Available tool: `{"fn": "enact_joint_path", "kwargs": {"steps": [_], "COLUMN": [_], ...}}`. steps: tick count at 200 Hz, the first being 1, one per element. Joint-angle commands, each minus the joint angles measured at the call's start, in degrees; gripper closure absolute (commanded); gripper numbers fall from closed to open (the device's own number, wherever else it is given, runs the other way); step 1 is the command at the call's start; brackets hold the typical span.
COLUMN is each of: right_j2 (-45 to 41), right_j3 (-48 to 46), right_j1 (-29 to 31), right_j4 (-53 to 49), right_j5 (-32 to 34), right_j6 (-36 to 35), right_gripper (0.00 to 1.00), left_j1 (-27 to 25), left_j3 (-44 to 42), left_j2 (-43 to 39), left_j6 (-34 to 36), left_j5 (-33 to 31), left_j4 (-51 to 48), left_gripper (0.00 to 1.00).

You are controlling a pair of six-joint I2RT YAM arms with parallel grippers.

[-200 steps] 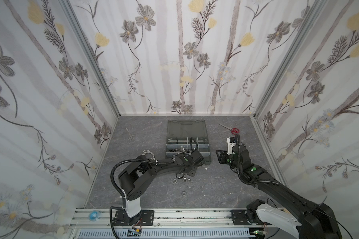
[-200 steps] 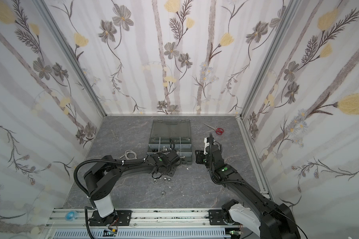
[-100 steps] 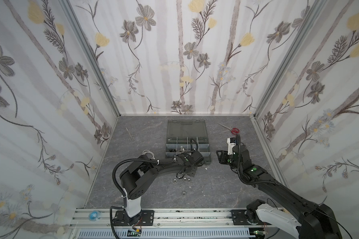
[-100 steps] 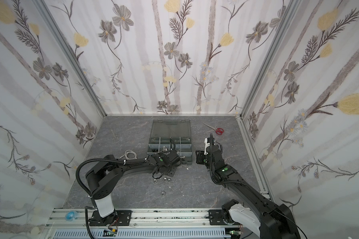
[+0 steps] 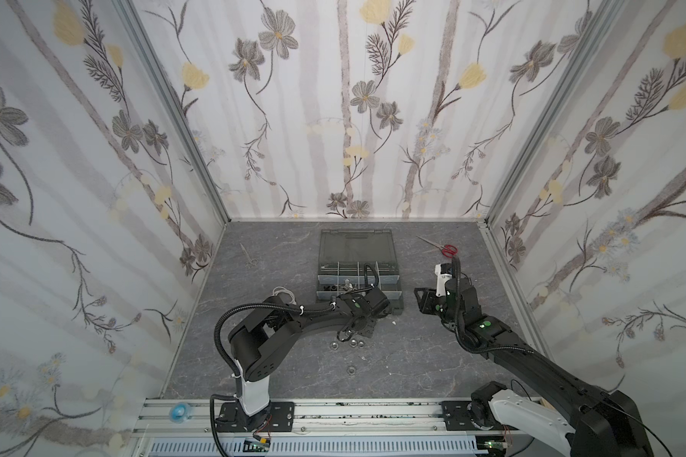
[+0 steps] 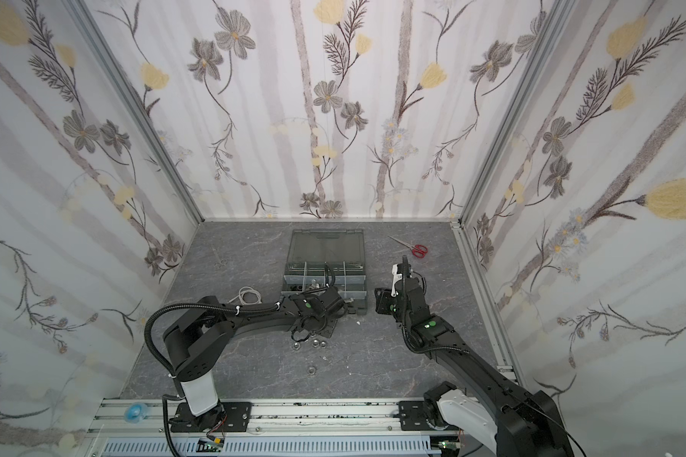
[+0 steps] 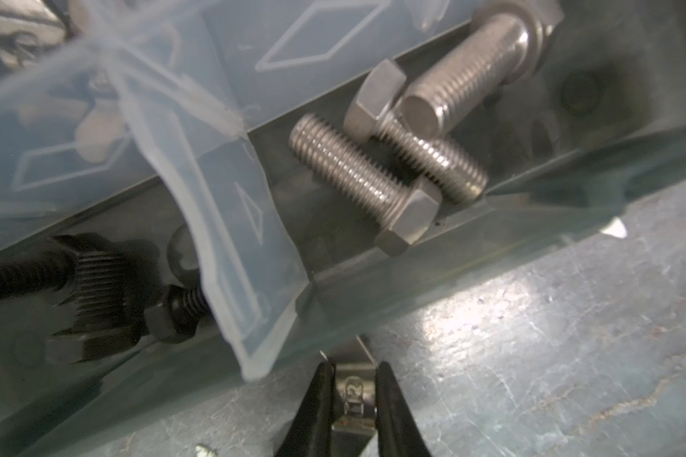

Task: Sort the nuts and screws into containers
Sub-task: 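Lift the wing nut with the left gripper over the wing-nut compartment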

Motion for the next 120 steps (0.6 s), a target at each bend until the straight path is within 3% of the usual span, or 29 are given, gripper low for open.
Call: {"fn": "enact_joint_path", "kwargs": {"steps": [1,62,120], "right_j2": [-0.3,-0.9,-1.8], "right_j3": [-0.3,-0.8,-0.8], "right_j1": [-0.2,-0.7,-0.8], "right_j4": [1.0,1.0,0.9], "right_j5": [-0.2,0.0,-0.1], "right_j6": [0.4,0.4,0.4], "right_gripper": [0.64,0.64,0.64], "left_j1": [0.0,1.7,10.1], "left_j3": [0.7,1.8,2.4], "left_j2": [-2.3,-11.1,-14.3], "left_j6": [1.1,2.2,2.4], "left_j5": [1.7,5.3,6.3], "left_j4": [0.1,0.9,4.9], "left_gripper": [0.81,0.82,0.82]}}
